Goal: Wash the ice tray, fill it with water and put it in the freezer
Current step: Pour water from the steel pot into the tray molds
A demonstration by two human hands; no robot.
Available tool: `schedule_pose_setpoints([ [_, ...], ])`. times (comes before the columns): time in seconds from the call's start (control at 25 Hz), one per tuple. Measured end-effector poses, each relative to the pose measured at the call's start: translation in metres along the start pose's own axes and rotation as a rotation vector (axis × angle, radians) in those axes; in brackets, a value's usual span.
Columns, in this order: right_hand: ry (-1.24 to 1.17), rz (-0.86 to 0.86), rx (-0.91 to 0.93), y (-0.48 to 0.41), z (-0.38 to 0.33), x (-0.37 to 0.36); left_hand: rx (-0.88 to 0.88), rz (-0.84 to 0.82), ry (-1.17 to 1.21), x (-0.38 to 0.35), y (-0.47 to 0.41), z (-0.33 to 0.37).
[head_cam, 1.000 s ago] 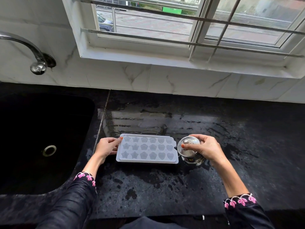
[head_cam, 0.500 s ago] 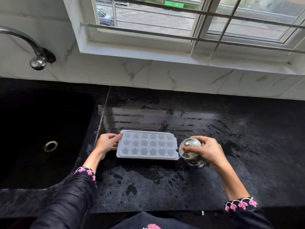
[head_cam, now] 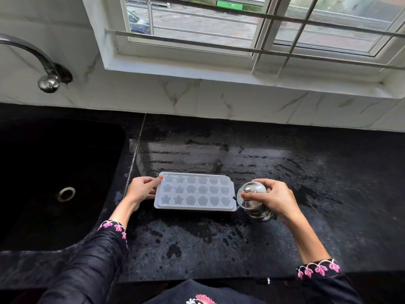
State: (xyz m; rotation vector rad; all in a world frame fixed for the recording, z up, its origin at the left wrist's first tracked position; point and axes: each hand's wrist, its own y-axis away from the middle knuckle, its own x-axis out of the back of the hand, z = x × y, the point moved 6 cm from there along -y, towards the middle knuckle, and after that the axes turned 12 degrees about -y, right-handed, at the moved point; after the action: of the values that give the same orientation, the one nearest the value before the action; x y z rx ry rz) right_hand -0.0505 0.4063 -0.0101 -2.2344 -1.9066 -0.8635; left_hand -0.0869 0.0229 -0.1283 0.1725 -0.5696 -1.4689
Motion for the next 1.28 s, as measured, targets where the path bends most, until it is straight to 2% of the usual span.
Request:
schedule_pose_setpoints([
  [0.84,-0.001,0.016,0.014,0.001,-0.002,0.003,0.014,-0.002,0.021,0.001,-0.005,-0.005],
  [1.28,-0.023,-0.033,0.036,0.002,-0.012,-0.014,0.012,-0.001,0.034,0.001,-0.002,-0.003],
])
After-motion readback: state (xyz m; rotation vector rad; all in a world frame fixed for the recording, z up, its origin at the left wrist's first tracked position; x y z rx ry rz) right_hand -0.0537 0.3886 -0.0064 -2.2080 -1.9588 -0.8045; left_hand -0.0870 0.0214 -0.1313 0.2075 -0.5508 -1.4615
